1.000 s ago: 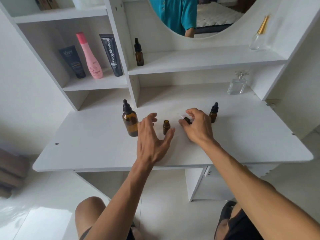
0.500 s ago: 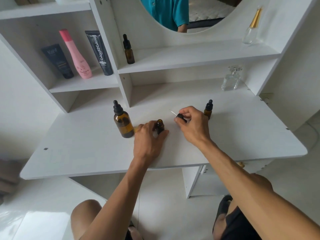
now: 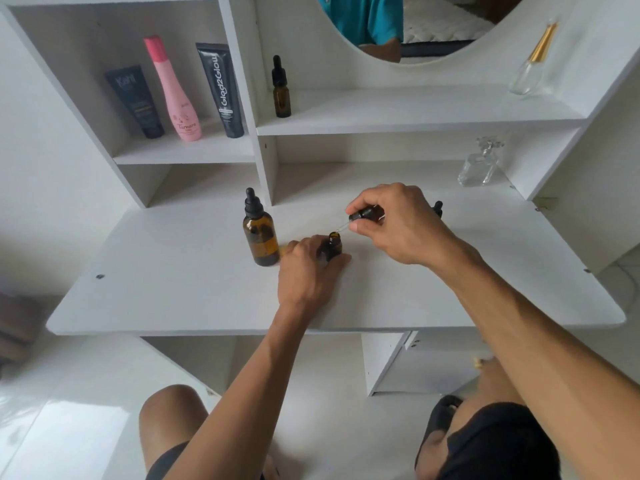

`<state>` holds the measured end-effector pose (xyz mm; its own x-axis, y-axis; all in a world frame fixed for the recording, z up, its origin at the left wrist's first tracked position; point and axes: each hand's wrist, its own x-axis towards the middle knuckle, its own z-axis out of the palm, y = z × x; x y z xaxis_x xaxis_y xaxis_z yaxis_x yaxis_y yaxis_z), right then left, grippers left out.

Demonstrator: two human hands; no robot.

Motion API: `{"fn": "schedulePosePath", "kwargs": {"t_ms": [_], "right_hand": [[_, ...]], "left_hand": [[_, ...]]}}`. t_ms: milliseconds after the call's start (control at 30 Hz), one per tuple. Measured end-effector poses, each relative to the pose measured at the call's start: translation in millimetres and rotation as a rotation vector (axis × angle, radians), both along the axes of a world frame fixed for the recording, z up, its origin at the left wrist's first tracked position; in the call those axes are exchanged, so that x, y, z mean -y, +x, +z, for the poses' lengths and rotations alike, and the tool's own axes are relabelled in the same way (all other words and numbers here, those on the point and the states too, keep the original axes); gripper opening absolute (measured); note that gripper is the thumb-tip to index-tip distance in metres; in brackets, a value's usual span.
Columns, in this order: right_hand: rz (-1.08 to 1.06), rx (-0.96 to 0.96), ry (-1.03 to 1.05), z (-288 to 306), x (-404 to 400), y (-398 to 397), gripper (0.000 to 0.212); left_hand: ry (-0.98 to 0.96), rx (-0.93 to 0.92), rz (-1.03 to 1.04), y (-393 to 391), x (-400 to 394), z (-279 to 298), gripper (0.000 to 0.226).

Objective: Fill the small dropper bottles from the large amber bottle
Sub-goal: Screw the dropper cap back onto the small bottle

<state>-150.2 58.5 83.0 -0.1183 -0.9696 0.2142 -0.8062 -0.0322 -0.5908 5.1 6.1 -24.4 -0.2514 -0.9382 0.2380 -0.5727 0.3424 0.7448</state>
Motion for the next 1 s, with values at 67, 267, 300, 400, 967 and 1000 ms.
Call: {"fn": "schedulePosePath", "kwargs": {"t_ms": [67, 267, 300, 400, 967, 1000], "right_hand": [[0.016, -0.031, 0.011, -1, 3, 1, 0.018], [0.017, 0.007, 0.025, -4, 12, 8, 0.023], [0.013, 0.039, 0.011, -4, 13, 10, 0.026], [0.029, 0.127, -0.024, -9, 15, 15, 0.029], [0.104, 0.07, -0.025, -41, 16, 16, 0.03], [0.107, 0.068, -0.014, -41, 15, 16, 0.033]], "left_hand": [[-0.009, 0.0, -0.006, 0, 0, 0, 0.026], [-0.031, 0.005, -0.003, 0, 1, 0, 0.026], [-0.034, 0.004, -0.005, 0, 1, 0, 0.026], [-0.036, 0.001, -0.012, 0, 1, -1, 0.026], [-0.024, -0.021, -0.026, 0, 1, -1, 0.026], [-0.021, -0.022, -0.028, 0, -1, 0, 0.026]]}}
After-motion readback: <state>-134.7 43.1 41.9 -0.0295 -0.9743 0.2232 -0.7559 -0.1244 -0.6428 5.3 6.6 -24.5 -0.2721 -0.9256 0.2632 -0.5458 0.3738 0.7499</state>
